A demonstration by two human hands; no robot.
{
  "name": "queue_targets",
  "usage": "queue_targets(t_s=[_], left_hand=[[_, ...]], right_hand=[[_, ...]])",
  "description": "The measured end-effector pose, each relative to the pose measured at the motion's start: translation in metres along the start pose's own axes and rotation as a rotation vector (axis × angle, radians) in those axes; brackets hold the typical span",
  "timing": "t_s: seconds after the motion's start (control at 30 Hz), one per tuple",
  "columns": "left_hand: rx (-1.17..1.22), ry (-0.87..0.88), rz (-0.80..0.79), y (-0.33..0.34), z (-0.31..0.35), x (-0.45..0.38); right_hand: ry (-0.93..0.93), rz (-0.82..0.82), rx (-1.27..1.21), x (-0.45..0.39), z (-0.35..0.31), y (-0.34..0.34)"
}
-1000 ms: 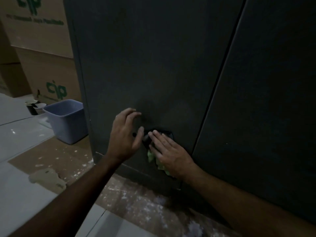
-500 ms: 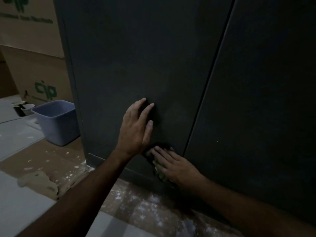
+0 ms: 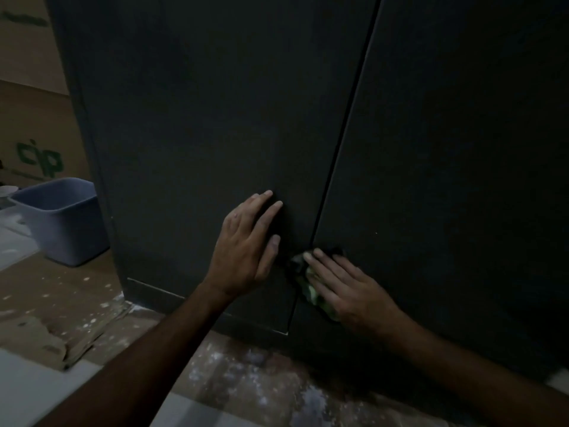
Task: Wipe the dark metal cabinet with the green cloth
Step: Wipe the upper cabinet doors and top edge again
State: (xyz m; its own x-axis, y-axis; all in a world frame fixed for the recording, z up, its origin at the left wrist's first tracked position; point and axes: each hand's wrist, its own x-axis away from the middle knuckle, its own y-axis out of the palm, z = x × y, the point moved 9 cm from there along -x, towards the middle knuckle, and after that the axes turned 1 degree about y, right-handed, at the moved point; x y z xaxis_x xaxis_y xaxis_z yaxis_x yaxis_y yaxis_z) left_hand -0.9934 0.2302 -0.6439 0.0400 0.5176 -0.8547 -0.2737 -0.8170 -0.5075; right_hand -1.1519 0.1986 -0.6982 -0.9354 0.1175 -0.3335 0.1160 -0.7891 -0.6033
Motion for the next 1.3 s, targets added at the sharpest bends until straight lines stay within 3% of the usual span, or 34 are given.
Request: queue_targets(t_s=[0.1,0.23,0.33,0.4,0.5,0.6,0.67,0.77,0.83,0.9,1.03,1.1,1.17,1.3], left_hand=[[0.006,0.049,-0.033,0.01,0.014,0.002],[0.005,0.039,0.013,0.011,0.02,-0.011],[0.004,-0.022,0.084,0.008,0.022,-0.024],[0.007,-0.065,0.105,0.008,0.023,-0.026],[0.014,-0.083,0.102,0.006,0.027,-0.026],[0.065,-0.098,0.089,0.002,0.031,-0.028],[0.072,-0.073,0.087,-0.001,0.037,-0.032],[0.075,-0.024,0.106,-0.007,0.048,-0.048],[0.106,-0.021,0.141,-0.012,0.054,-0.066],[0.149,-0.044,0.209,-0.02,0.057,-0.081],[0.118,-0.019,0.229,-0.032,0.062,-0.094],[0.093,-0.027,0.205,-0.037,0.057,-0.098],[0.082,-0.039,0.187,-0.044,0.051,-0.103],[0.018,0.025,0.161,-0.059,0.043,-0.123]], right_hand=[[0.041,-0.042,-0.001,0.059,0.042,-0.011],[0.492,0.198,-0.027,0.06,0.143,-0.065],[0.731,0.351,-0.046,0.005,0.154,-0.082],[0.581,0.336,-0.051,-0.026,0.118,-0.071],[0.195,0.104,-0.002,-0.003,0.045,-0.03],[0.129,-0.001,0.031,0.066,0.063,-0.023],[0.344,0.084,0.027,0.098,0.12,-0.046],[0.836,0.309,-0.025,0.096,0.194,-0.088],[0.944,0.411,-0.087,0.056,0.197,-0.1],[0.75,0.398,-0.093,0.009,0.169,-0.095],[0.24,0.16,-0.019,-0.001,0.081,-0.052],[0.182,0.084,0.002,0.026,0.078,-0.045],[0.344,0.142,-0.006,0.045,0.114,-0.061],[0.877,0.433,-0.077,0.025,0.215,-0.125]])
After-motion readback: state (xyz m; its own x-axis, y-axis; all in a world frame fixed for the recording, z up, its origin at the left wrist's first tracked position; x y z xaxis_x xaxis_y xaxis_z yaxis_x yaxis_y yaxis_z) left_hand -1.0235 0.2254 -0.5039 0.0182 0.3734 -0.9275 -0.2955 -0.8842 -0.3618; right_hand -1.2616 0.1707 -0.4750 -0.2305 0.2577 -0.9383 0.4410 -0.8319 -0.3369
